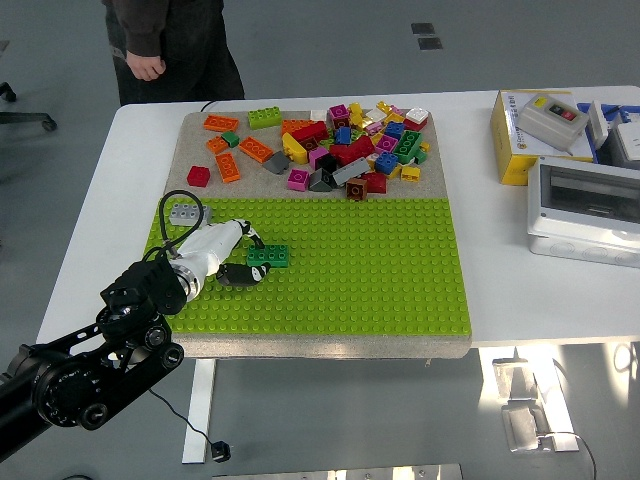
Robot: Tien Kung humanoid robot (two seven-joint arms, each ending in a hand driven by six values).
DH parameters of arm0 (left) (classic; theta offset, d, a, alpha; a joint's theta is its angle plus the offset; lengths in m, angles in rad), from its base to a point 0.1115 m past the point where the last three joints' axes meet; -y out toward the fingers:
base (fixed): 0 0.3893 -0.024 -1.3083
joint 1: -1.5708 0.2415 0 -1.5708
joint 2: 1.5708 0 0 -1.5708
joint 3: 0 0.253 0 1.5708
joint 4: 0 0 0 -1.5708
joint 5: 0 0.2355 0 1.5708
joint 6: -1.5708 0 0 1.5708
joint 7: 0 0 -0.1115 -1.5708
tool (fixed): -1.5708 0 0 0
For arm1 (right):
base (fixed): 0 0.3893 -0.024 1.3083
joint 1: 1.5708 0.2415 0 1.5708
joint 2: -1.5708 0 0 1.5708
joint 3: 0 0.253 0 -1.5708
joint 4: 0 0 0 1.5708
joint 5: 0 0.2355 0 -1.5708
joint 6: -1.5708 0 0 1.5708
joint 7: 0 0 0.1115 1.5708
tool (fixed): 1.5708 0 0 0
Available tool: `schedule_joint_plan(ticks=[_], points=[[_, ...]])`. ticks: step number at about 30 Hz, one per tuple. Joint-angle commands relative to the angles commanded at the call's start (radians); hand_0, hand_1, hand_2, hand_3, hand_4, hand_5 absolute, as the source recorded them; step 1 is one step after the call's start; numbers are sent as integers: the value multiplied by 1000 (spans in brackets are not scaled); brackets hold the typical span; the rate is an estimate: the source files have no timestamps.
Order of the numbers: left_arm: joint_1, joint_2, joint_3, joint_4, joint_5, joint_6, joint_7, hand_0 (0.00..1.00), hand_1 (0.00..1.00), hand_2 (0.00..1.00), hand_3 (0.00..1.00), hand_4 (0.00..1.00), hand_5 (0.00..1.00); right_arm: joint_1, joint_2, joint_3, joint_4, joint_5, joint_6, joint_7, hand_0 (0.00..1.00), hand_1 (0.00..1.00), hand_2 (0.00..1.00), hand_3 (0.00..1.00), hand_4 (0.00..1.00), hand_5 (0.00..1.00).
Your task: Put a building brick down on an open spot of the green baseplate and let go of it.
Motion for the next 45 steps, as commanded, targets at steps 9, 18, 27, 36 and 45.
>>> schedule_joint_plan(ticks=[9,18,27,36,45], points=[[35,17,-64,-80,0,9,-3,981,952,940,636,674,385,-2,-1,1,0,-1,-1,-2,689,631,601,672,515,998],[45,92,-186,-202,-25,21,-22,975,948,940,639,665,385,-6,3,7,0,-7,-1,-8,688,631,602,671,516,998],[-66,124,-171,9,-75,47,-218,983,955,955,764,663,349,1,9,32,0,-41,8,-17,688,631,602,670,517,998],[-108,127,-163,233,-15,20,-366,998,998,998,882,740,358,8,16,60,0,-80,14,-27,688,631,602,677,525,998],[33,95,-327,201,-109,89,-410,998,949,943,814,654,372,11,24,63,0,-109,9,-30,689,631,603,680,520,998]])
